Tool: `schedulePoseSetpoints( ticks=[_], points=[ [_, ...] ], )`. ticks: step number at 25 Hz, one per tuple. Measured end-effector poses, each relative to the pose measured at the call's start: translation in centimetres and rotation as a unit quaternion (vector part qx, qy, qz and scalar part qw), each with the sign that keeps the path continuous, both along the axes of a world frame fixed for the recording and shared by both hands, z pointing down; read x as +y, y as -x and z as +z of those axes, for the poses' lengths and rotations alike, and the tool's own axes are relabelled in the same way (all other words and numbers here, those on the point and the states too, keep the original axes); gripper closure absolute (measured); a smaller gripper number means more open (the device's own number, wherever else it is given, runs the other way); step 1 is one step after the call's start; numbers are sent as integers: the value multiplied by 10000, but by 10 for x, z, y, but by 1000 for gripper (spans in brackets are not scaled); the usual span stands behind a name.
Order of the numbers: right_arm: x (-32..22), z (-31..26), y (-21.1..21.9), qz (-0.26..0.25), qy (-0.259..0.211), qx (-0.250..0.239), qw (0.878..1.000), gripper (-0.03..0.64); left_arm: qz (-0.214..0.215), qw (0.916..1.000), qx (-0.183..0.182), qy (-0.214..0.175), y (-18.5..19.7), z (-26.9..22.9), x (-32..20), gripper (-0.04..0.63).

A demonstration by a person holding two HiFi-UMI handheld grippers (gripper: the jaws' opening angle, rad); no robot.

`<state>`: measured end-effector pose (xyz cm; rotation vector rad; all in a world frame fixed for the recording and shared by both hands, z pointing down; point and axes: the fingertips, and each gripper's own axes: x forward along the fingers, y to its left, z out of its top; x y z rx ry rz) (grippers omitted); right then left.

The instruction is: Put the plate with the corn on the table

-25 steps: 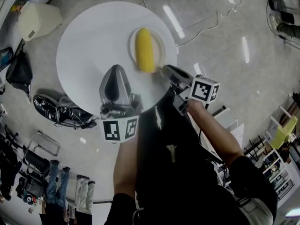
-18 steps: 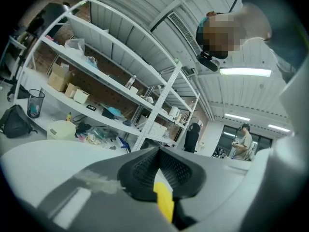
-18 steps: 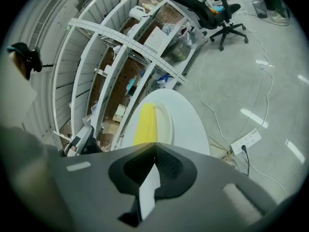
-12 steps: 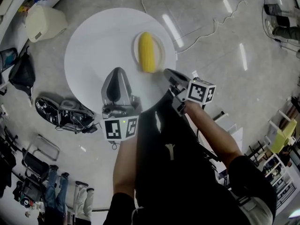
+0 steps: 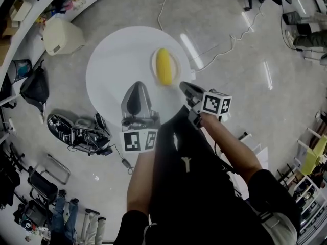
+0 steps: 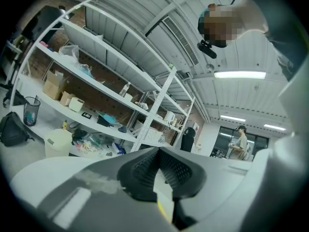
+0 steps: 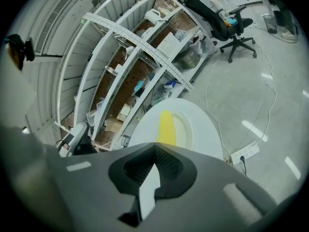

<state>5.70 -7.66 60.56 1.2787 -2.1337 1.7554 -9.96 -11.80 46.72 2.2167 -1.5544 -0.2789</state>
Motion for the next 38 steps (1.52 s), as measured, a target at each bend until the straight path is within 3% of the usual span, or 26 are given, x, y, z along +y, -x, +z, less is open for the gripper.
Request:
schedulePoseSetpoints(
  ticks=[30,38],
  points=[
    [23,-123,10,326,-949,74,9949,607,274,9982,84,-533,13,-122,72,592],
    [43,-162,12,255,-1387,356,9894,607,346,9970,212,-664,15,-144,98,592]
  ],
)
